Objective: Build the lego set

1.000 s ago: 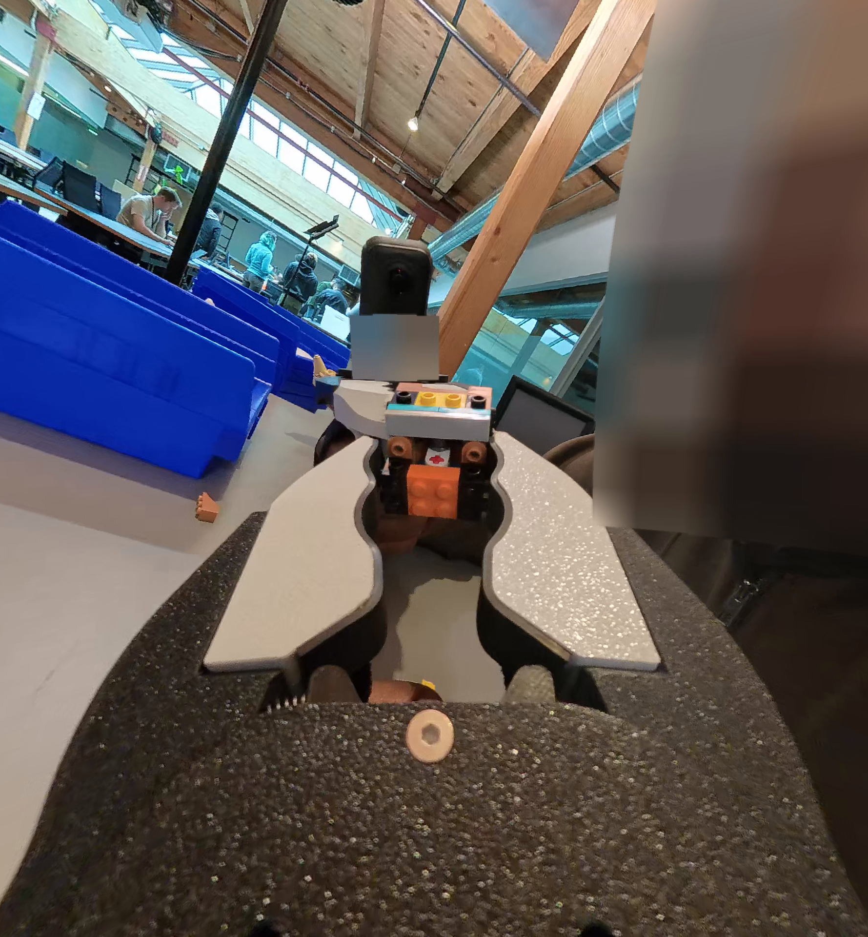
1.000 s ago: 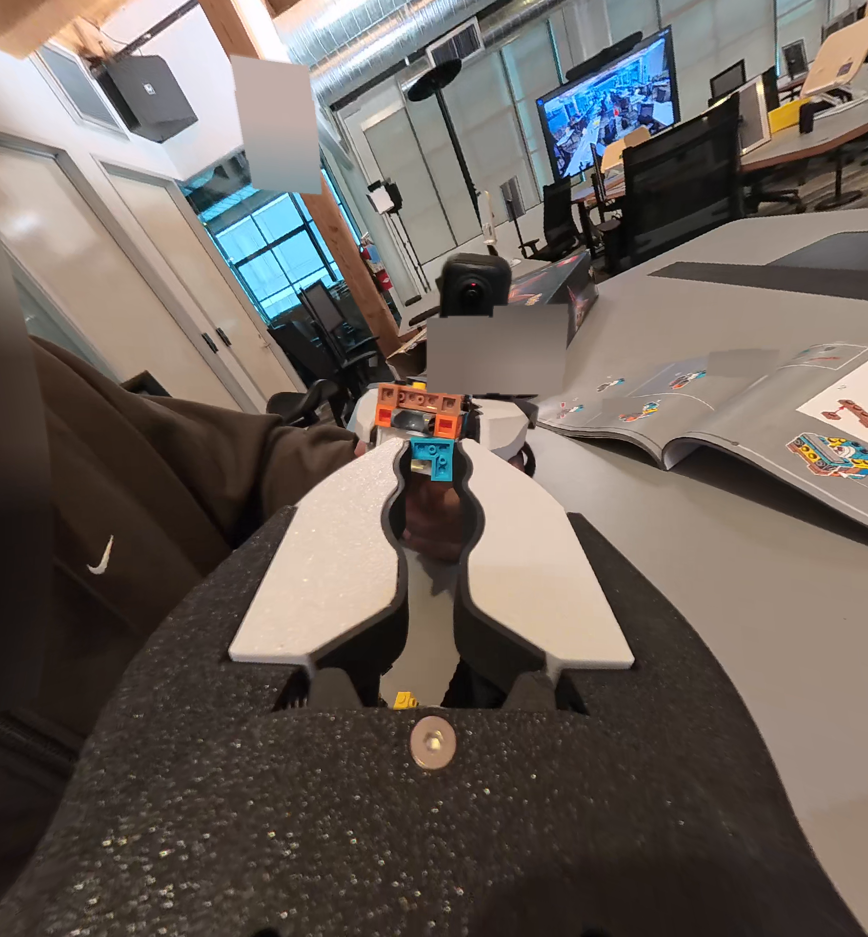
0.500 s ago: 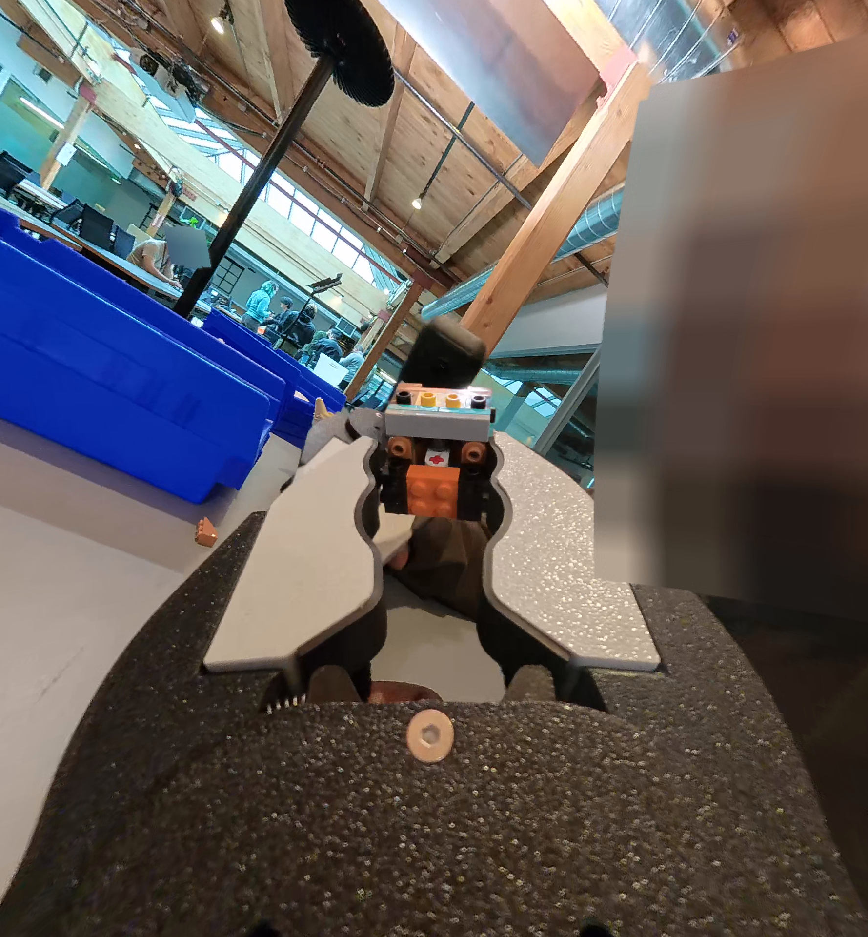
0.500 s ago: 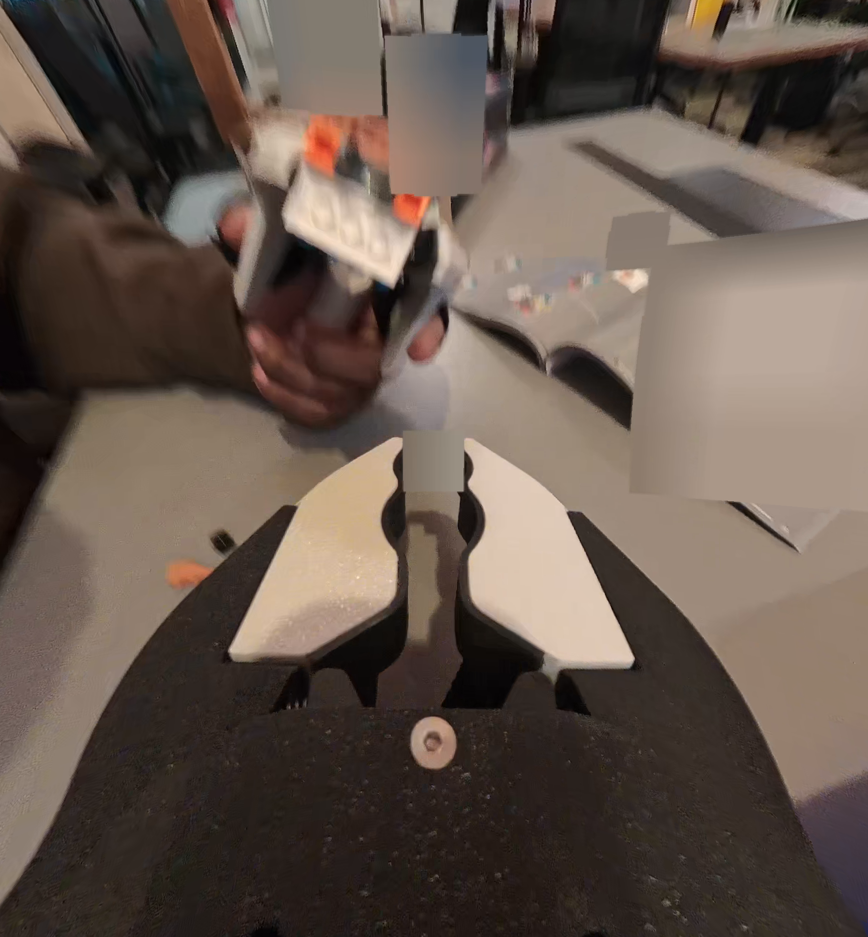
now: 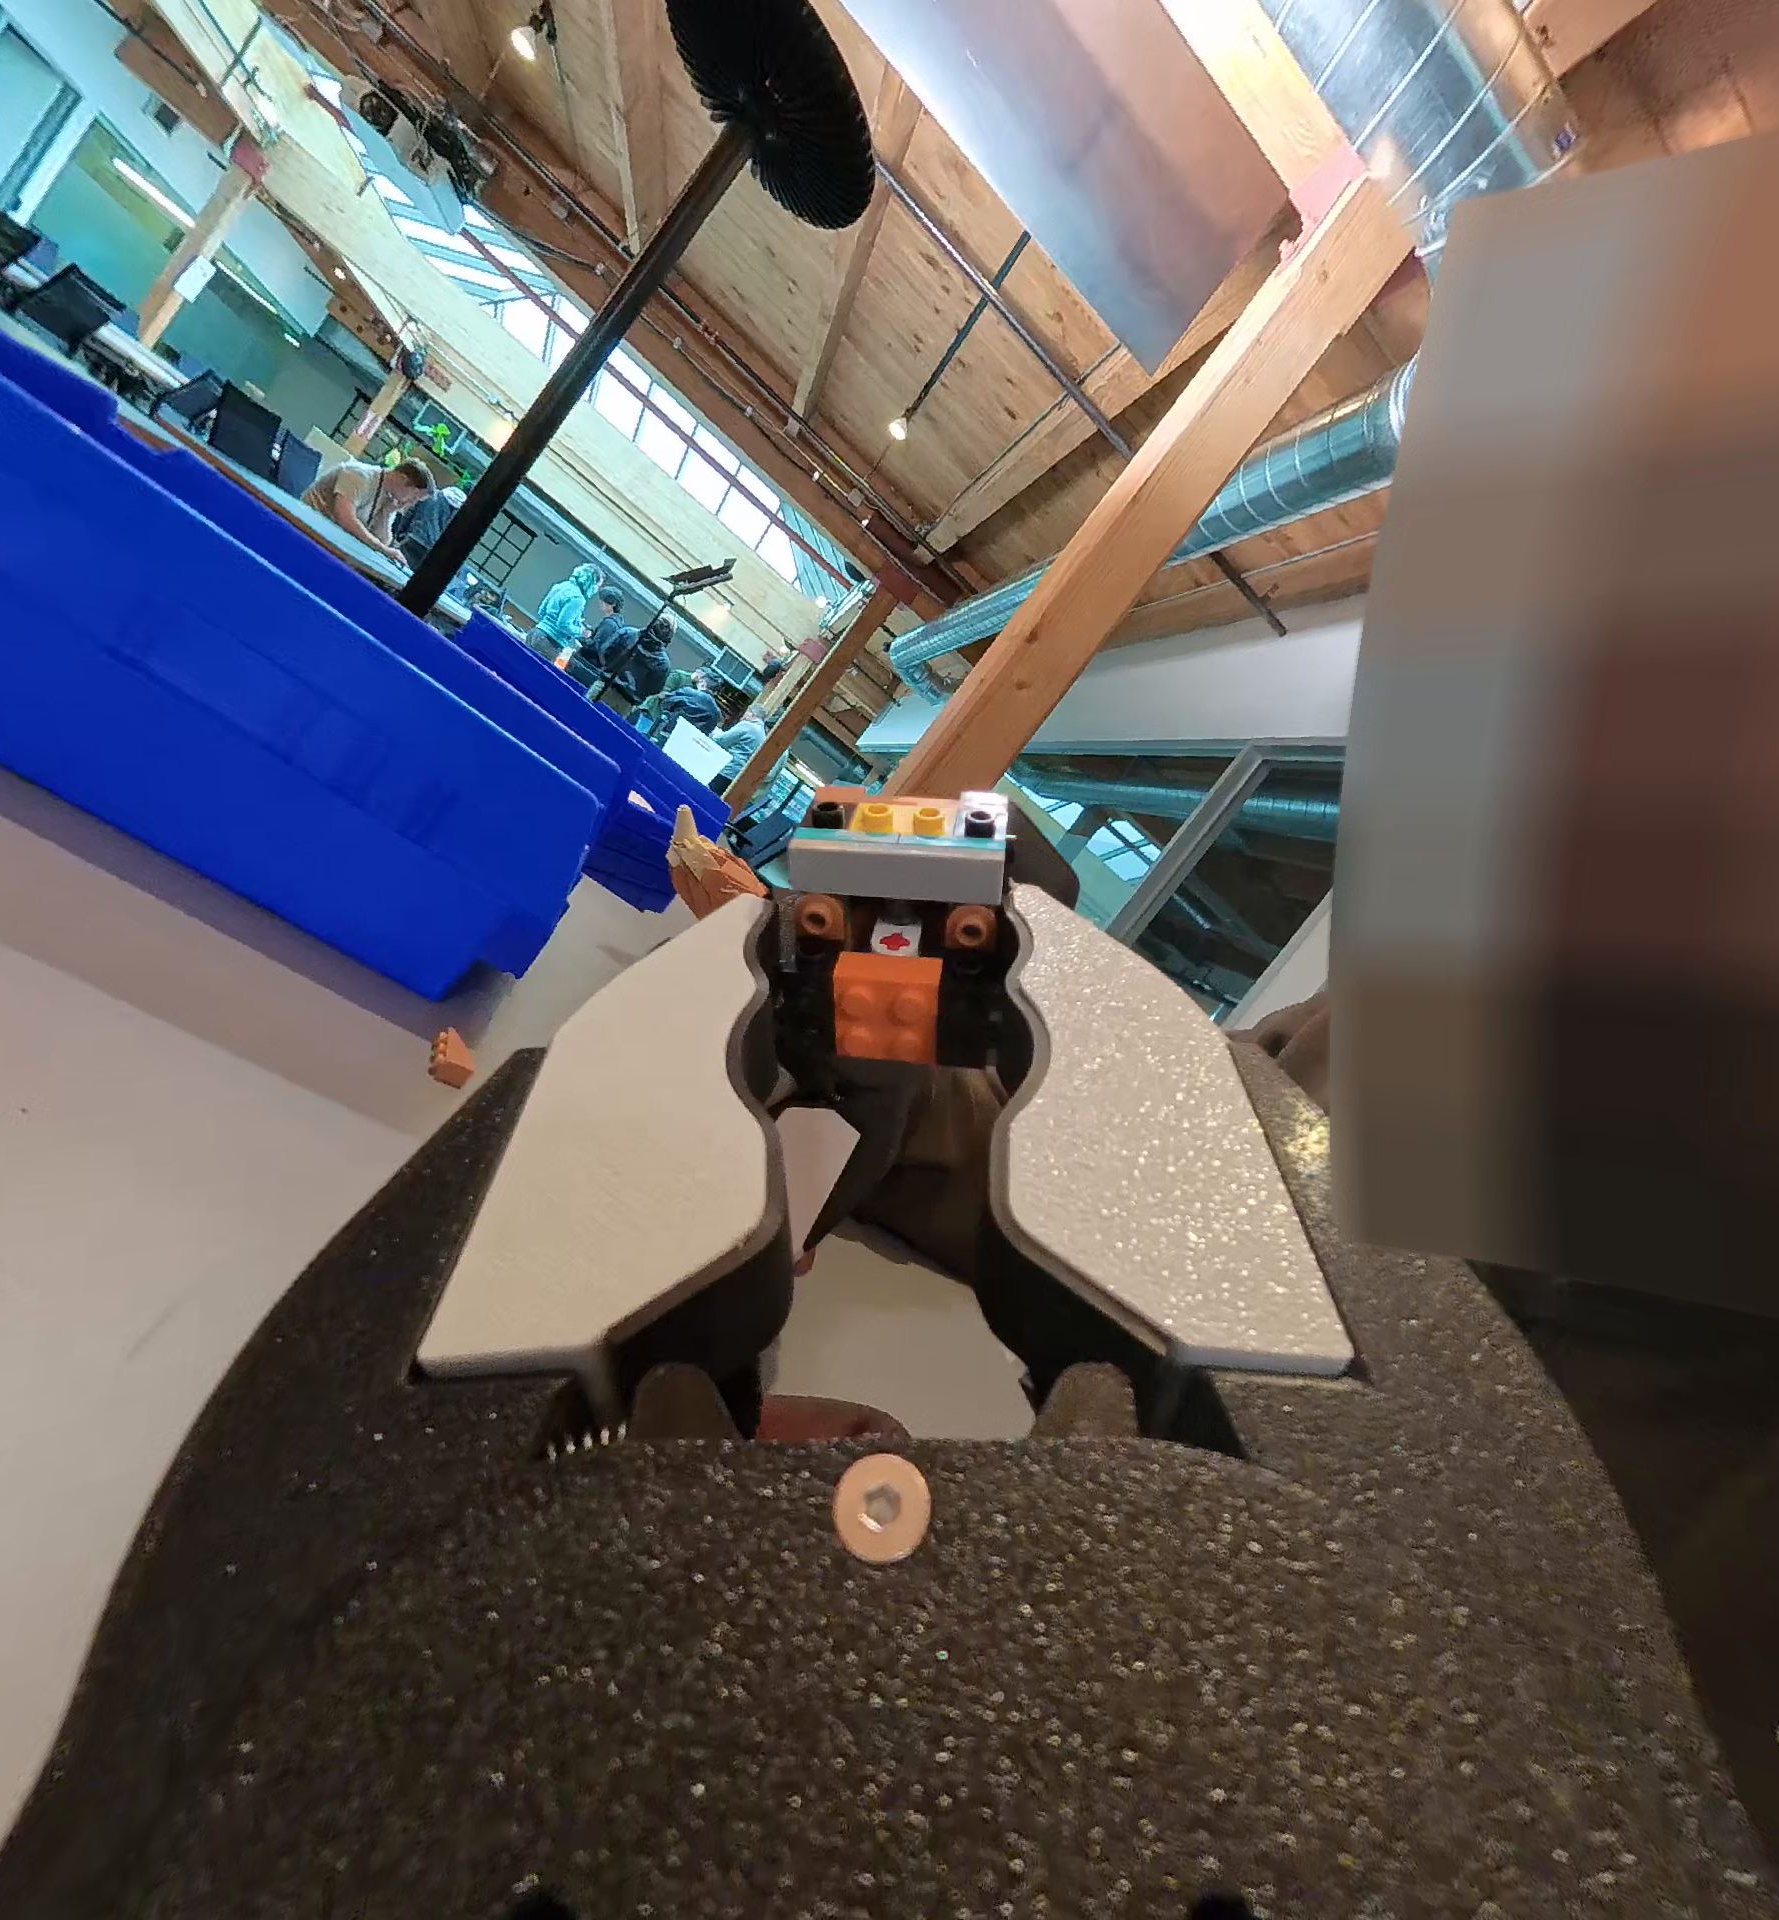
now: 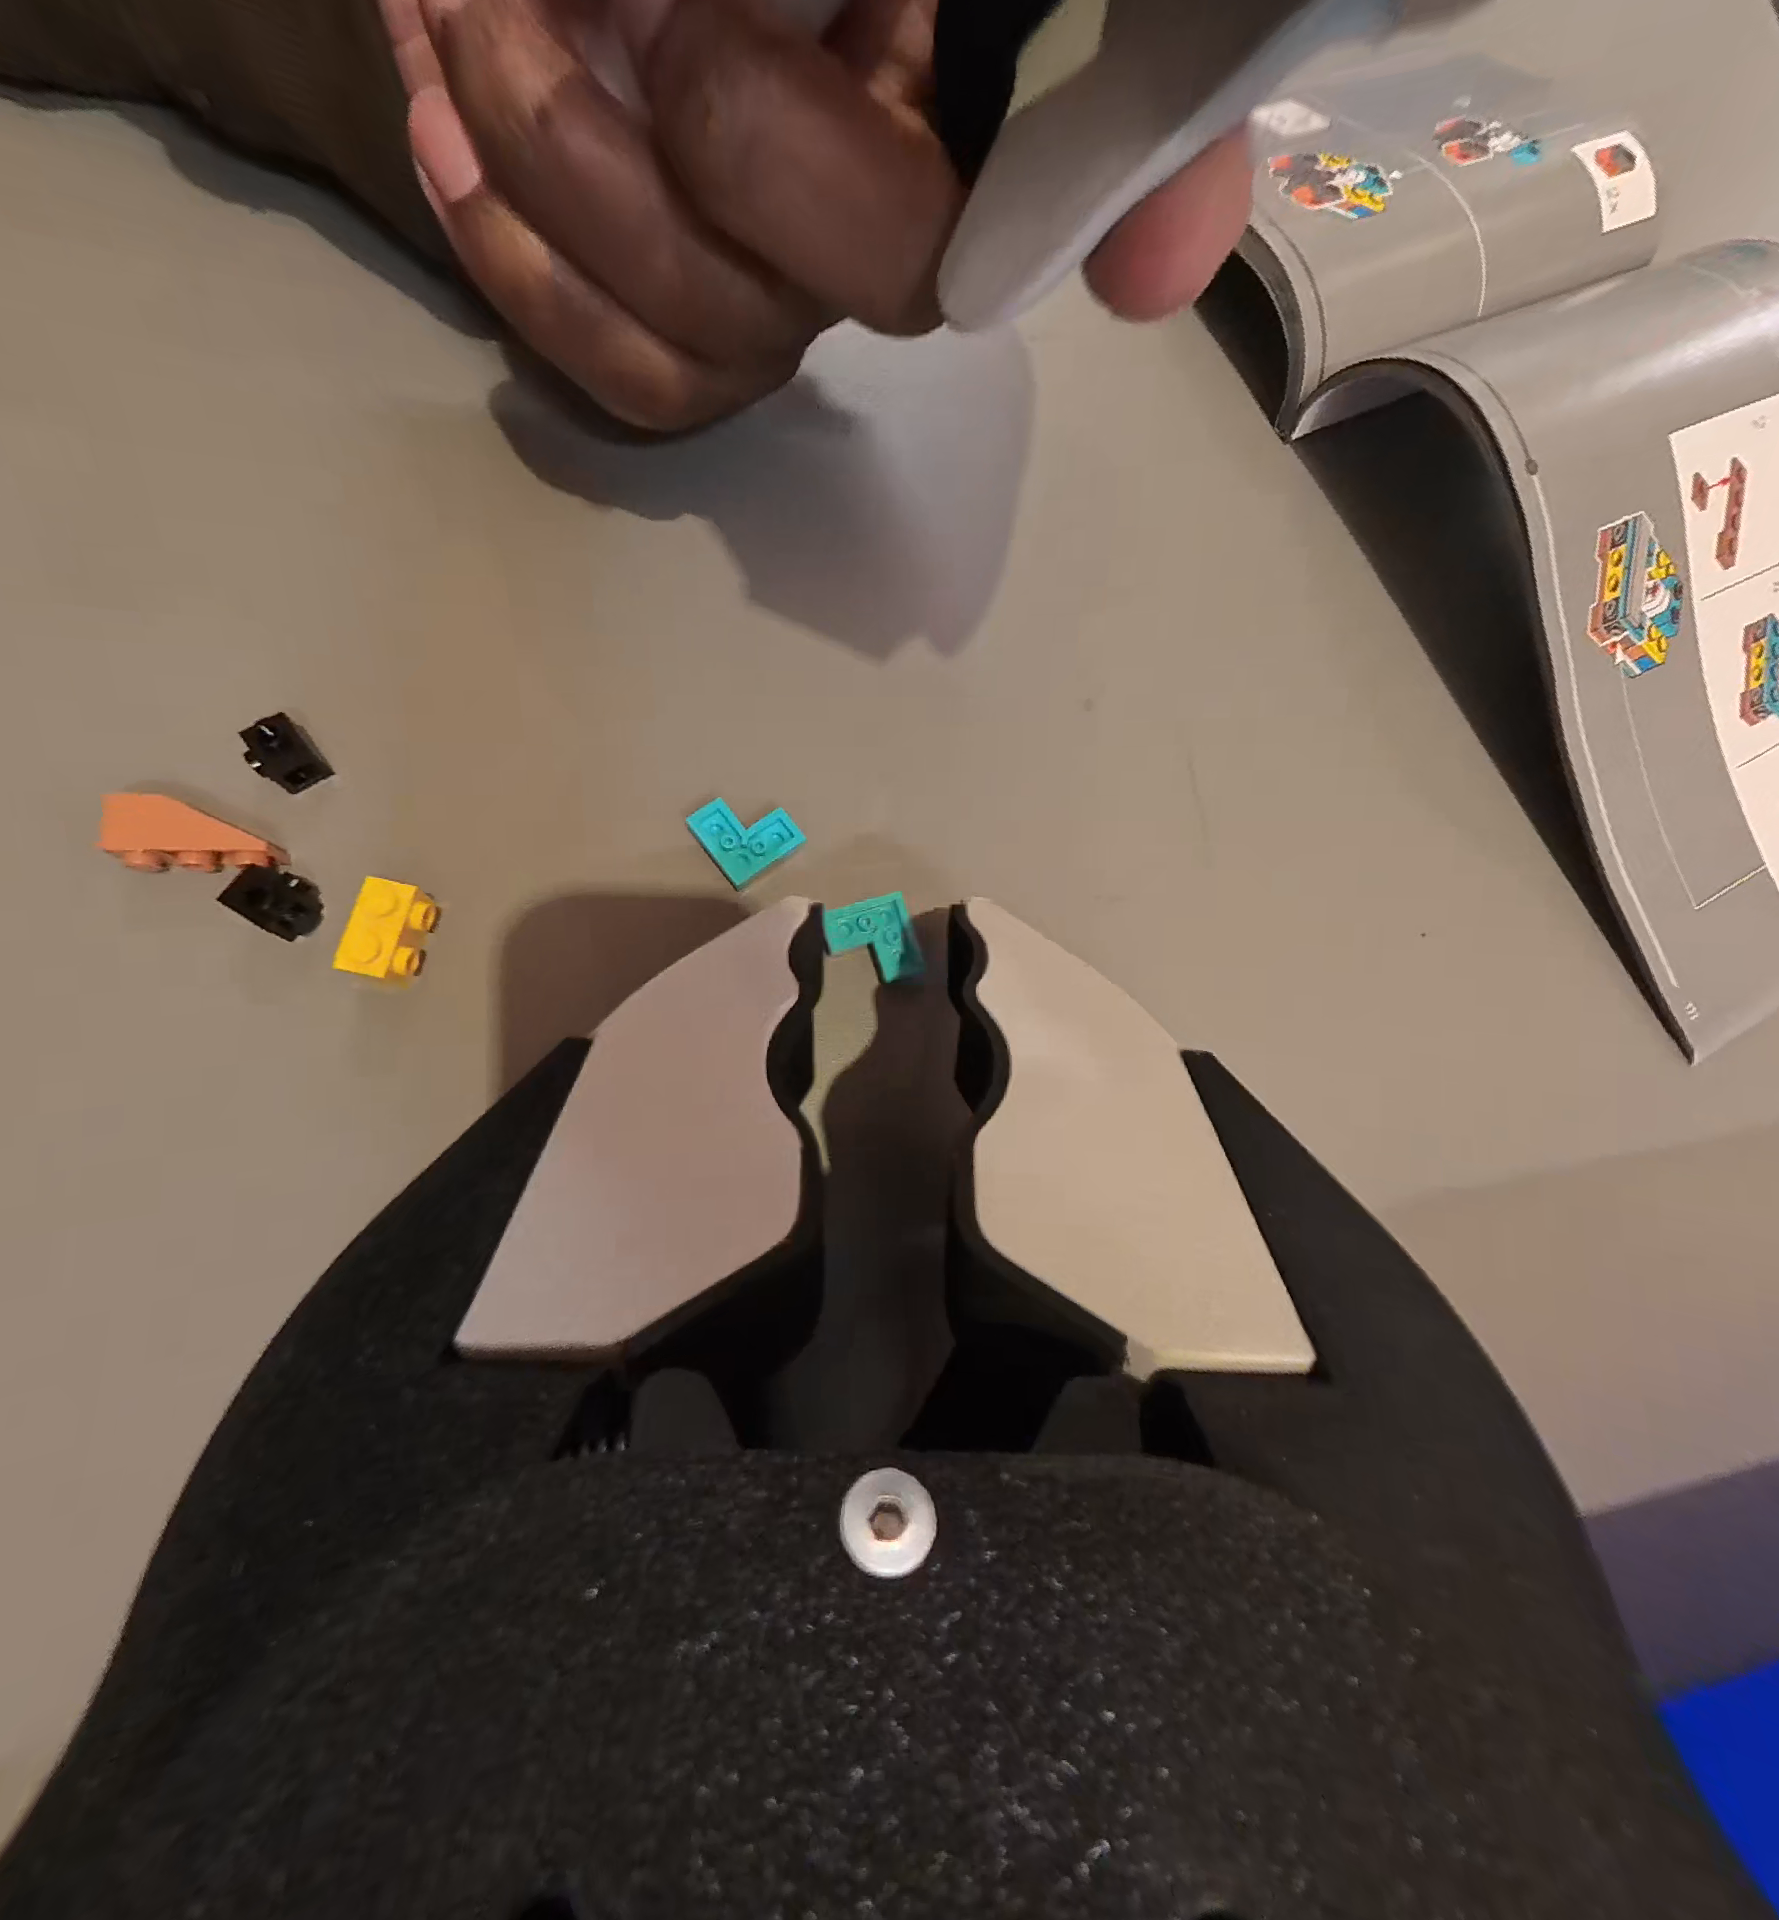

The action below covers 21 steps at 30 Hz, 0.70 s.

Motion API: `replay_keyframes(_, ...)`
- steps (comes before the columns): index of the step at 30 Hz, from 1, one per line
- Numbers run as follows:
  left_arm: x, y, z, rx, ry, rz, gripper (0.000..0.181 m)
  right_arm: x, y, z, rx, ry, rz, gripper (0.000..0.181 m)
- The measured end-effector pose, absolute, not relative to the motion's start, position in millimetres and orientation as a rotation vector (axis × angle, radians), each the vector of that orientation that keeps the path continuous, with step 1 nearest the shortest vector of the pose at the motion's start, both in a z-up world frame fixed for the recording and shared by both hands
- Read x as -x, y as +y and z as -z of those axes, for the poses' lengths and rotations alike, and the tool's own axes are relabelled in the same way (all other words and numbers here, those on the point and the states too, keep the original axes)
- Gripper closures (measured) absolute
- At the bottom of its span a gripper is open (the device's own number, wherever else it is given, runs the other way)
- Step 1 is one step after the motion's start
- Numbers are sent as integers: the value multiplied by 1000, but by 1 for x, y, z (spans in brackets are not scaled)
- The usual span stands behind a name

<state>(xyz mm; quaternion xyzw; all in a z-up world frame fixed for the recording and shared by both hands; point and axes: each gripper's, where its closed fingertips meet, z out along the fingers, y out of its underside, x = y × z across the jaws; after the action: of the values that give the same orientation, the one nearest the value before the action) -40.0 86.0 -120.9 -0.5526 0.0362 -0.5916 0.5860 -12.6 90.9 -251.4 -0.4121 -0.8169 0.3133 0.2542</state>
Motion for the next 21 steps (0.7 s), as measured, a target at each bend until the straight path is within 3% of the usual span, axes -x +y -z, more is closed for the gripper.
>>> replay_keyframes(4, 43, 91, 125, 1314, 10, 1427, 142, 18, 100, 240, 1042, -2144, -814, 148)
replay_keyframes(10, 29, 94, 139, 1417, -41, 1528, 141, 27, 110, 168, 762, -1771, -827, 134)
replay_keyframes(15, 12, 92, 145, 1490, -18, 1589, 141, 22, 95, 155, 559, -1728, -763, 126)
replay_keyframes(21, -2, 88, 152, 1573, 57, 1571, 142, 19, 87, 155, 516, -1738, -798, 130)
